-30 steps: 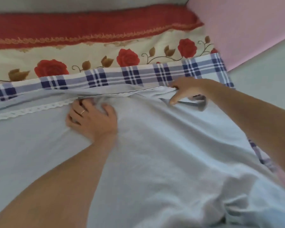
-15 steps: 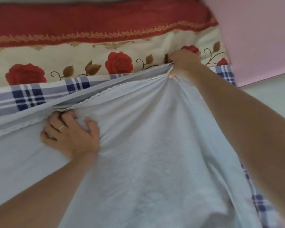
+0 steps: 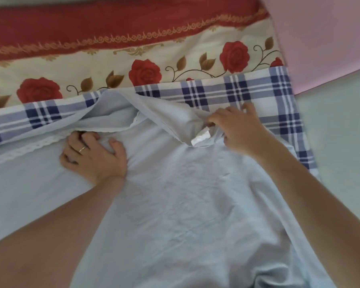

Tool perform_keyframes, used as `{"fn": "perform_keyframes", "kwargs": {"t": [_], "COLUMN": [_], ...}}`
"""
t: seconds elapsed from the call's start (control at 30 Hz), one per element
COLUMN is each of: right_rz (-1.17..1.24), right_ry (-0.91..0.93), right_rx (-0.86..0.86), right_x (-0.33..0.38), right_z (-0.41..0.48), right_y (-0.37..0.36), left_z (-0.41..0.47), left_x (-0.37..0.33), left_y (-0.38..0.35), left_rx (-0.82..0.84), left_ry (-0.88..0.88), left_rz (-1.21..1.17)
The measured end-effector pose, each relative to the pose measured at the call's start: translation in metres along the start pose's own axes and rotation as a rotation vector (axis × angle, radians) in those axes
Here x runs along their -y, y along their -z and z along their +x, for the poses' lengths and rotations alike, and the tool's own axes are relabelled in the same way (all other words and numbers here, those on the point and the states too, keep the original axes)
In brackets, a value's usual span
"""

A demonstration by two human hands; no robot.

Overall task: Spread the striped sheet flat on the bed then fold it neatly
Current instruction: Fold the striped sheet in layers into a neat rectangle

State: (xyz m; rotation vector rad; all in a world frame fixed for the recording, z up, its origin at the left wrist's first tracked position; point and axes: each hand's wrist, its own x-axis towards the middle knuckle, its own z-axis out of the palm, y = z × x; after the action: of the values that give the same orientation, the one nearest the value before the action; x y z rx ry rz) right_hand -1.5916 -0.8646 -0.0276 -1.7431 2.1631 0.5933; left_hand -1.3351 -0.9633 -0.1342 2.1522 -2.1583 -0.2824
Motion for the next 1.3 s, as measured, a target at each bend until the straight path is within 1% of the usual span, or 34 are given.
{"fn": "perform_keyframes", "kwargs": {"t": [0.07,0.13,0.17,0.23,0.27,0.33,0.4,0.43,0.47,0.53,0.57,0.6,0.63,0.67,0.7,0.73,0.77,0.8,0.83,0.87,0.9,0.93,1.0,1.03,1.07,1.13,1.17,1.2,1.3], "right_rz": [-0.05,0.023,0.027,-0.024,-0.016,0.045,0.132,0.185,0.241,0.352,0.368,0.376,0.357,0.255,0.102,-0.026,-0.109,-0.149,-0.135,-0.081,-0.004,0.067,0.073,0.065,0.128,0.281,0.301,0.273,0.212], "right_ry": [0.031,0.001,-0.057,-0.25,-0.35,-0.509,-0.557,-0.567,-0.611,-0.794,-0.821,-0.723,-0.483,-0.144,0.181,0.367,0.405,0.278,0.05,-0.179,-0.341,-0.418,-0.435,-0.447,-0.473,-0.526,-0.522,-0.503,-0.478], "right_rx": [0.017,-0.018,-0.1,-0.28,-0.343,-0.401,-0.4,-0.437,-0.505,-0.726,-0.83,-0.86,-0.823,-0.742,-0.618,-0.478,-0.344,-0.257,-0.17,-0.146,-0.159,-0.216,-0.377,-0.405,-0.389,-0.26,-0.233,-0.256,-0.497], "right_x": [-0.014,-0.029,-0.039,-0.064,-0.075,-0.09,-0.092,-0.091,-0.088,-0.068,-0.048,-0.022,0.005,0.031,0.049,0.048,0.032,0.01,-0.014,-0.039,-0.059,-0.073,-0.079,-0.079,-0.079,-0.082,-0.085,-0.087,-0.088], "right_z": [0.012,0.015,0.015,0.019,0.026,0.044,0.064,0.072,0.081,0.091,0.09,0.085,0.074,0.062,0.048,0.041,0.043,0.051,0.061,0.071,0.078,0.084,0.089,0.09,0.088,0.077,0.071,0.064,0.043], "right_y": [0.016,0.036,0.045,0.062,0.066,0.064,0.056,0.049,0.042,0.033,0.025,0.014,0.001,-0.024,-0.044,-0.057,-0.064,-0.067,-0.064,-0.055,-0.046,-0.036,-0.025,-0.019,-0.015,-0.006,-0.003,-0.002,0.01], "left_z": [0.002,0.0,0.0,-0.001,-0.001,-0.002,-0.003,-0.003,-0.003,-0.002,-0.001,-0.001,-0.001,-0.002,-0.002,-0.001,0.0,0.0,0.0,0.001,0.001,0.001,0.001,0.001,0.002,0.0,0.0,0.0,0.001], "left_x": [0.0,0.0,0.0,-0.001,0.0,-0.001,-0.001,-0.001,-0.002,-0.002,-0.002,0.0,-0.001,0.0,0.0,0.0,0.0,-0.001,0.0,0.0,0.0,0.0,0.001,0.001,0.0,0.001,0.002,0.003,0.002], "left_y": [0.001,0.001,0.001,0.001,0.001,0.003,0.005,0.006,0.006,0.005,0.004,0.004,0.004,0.004,0.003,0.003,0.002,0.002,0.001,0.001,0.001,0.001,0.001,0.001,0.002,0.003,0.002,0.002,0.004], "left_rx": [0.013,0.027,0.025,0.025,0.032,0.051,0.053,0.046,0.034,0.016,0.013,0.013,0.01,0.01,0.007,0.006,0.008,0.017,0.028,0.033,0.034,0.032,0.034,0.038,0.039,0.033,0.025,0.021,0.038], "left_ry": [0.004,0.021,0.018,0.01,0.013,0.022,0.025,0.017,0.005,0.001,0.01,0.016,0.016,0.011,0.005,0.002,0.007,0.01,0.012,0.015,0.012,0.013,0.013,0.01,0.004,-0.003,-0.005,-0.008,-0.013], "left_rz": [0.006,-0.001,-0.003,-0.007,-0.006,-0.006,-0.011,-0.023,-0.036,-0.049,-0.047,-0.041,-0.04,-0.039,-0.042,-0.044,-0.047,-0.045,-0.04,-0.038,-0.036,-0.039,-0.043,-0.043,-0.045,-0.048,-0.049,-0.052,-0.077]}}
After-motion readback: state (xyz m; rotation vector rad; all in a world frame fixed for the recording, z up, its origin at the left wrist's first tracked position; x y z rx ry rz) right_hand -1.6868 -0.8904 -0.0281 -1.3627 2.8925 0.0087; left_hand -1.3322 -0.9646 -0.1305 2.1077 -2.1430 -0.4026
